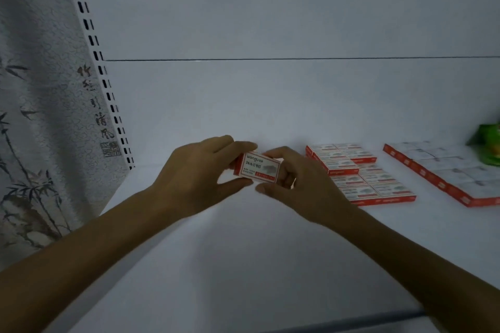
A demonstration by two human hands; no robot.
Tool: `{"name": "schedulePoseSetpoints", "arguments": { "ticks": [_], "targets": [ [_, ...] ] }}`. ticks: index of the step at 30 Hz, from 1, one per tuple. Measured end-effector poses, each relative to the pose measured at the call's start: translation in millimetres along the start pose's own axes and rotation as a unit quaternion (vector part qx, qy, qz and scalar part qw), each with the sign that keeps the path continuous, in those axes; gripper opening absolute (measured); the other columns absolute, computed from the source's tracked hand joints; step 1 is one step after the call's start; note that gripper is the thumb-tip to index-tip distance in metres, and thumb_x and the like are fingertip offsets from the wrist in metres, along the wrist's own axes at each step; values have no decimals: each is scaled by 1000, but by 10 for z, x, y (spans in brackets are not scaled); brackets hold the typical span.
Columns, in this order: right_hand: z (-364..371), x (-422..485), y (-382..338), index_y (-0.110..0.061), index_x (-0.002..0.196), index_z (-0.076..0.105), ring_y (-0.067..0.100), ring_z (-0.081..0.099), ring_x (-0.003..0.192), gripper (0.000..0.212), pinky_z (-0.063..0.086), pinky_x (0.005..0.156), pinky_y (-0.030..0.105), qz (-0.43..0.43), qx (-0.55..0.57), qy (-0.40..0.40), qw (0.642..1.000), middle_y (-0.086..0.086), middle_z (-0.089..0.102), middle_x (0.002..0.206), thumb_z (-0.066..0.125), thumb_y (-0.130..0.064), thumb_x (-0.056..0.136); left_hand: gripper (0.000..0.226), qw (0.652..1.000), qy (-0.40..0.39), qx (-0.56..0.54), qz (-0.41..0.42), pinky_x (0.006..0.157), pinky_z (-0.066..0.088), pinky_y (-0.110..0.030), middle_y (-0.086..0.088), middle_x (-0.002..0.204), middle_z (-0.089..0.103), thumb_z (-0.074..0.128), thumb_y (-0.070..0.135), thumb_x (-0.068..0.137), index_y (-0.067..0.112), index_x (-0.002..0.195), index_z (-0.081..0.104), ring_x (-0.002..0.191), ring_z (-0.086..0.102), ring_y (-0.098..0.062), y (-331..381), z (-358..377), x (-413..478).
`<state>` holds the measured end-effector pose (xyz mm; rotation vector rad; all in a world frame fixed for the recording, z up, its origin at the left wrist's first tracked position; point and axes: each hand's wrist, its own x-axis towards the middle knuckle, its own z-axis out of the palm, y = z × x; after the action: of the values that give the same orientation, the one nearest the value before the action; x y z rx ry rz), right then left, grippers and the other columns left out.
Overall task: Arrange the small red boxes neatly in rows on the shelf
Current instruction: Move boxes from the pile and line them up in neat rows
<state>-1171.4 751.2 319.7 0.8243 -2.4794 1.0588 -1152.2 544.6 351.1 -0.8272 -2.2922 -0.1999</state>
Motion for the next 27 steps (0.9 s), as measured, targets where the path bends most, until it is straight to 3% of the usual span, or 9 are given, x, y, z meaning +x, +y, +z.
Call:
{"name": "schedulePoseSetpoints", "arguments": {
  "ticks": [4, 7, 10, 15, 19, 21, 23, 27],
  "targets": [
    [-473, -110, 212, -35, 109, 49, 1, 63, 75, 38, 53, 62, 13, 15, -14, 52, 998, -24, 57, 88, 70, -37, 77, 48, 999, 18, -21, 18, 54, 52, -21, 1, 92, 68, 63, 44, 79, 17, 119, 58, 73, 65, -12, 339, 225, 426],
    [-841, -277, 454, -36, 108, 51, -1, 63, 78, 36, 54, 63, 15, 39, -6, 57, 998, -28, 58, 90, 70, -34, 78, 50, 999, 16, -46, 19, 55, 47, -13, 3, 93, 66, 59, 47, 81, 17, 122, 56, 73, 56, -3, 627, 469, 722],
    [-1165, -468, 668, -30, 111, 54, 3, 65, 70, 37, 53, 58, 19, 59, 9, 50, 997, -19, 65, 89, 71, -31, 78, 55, 998, 14, -59, 32, 57, 36, -9, 5, 94, 66, 60, 49, 81, 20, 127, 52, 74, 58, -5, 906, 698, 942],
    [-1558, -659, 1026, -42, 107, 51, 15, 63, 65, 36, 54, 57, 31, 72, -18, 59, 996, -3, 69, 86, 70, -38, 77, 73, 996, 4, -86, 15, 69, 50, -24, 7, 113, 65, 56, 57, 81, 27, 143, 31, 89, 64, -12, 1325, 911, 1234],
    [-1811, -779, 1278, -40, 107, 53, 10, 56, 59, 36, 48, 52, 20, 72, -27, 70, 995, 0, 67, 81, 72, -35, 77, 69, 998, 33, -32, 48, 57, 52, -23, 3, 102, 69, 44, 63, 83, 19, 135, 39, 79, 67, -13, 1553, 1108, 1417],
    [-1923, -817, 1370, -40, 104, 53, 6, 51, 54, 35, 43, 49, 16, 73, -31, 71, 994, 0, 65, 73, 73, -33, 77, 68, 998, 21, -28, 46, 63, 52, -26, 1, 109, 66, 40, 62, 84, 18, 135, 38, 88, 65, -15, 1633, 1230, 1459],
    [-2020, -808, 1458, -40, 103, 52, 6, 51, 53, 34, 41, 48, 16, 78, -41, 72, 994, 1, 65, 71, 73, -34, 76, 71, 999, 6, -32, 33, 81, 51, -36, -1, 125, 59, 42, 62, 84, 19, 139, 34, 106, 60, -20, 1681, 1338, 1483],
    [-2067, -757, 1616, -35, 105, 56, 14, 56, 56, 34, 47, 52, 26, 80, -49, 59, 994, 0, 67, 73, 73, -37, 75, 80, 998, -31, -40, -32, 104, 35, -41, -2, 145, 42, 48, 62, 79, 20, 144, 28, 128, 45, -23, 1750, 1481, 1460]
  ]
}}
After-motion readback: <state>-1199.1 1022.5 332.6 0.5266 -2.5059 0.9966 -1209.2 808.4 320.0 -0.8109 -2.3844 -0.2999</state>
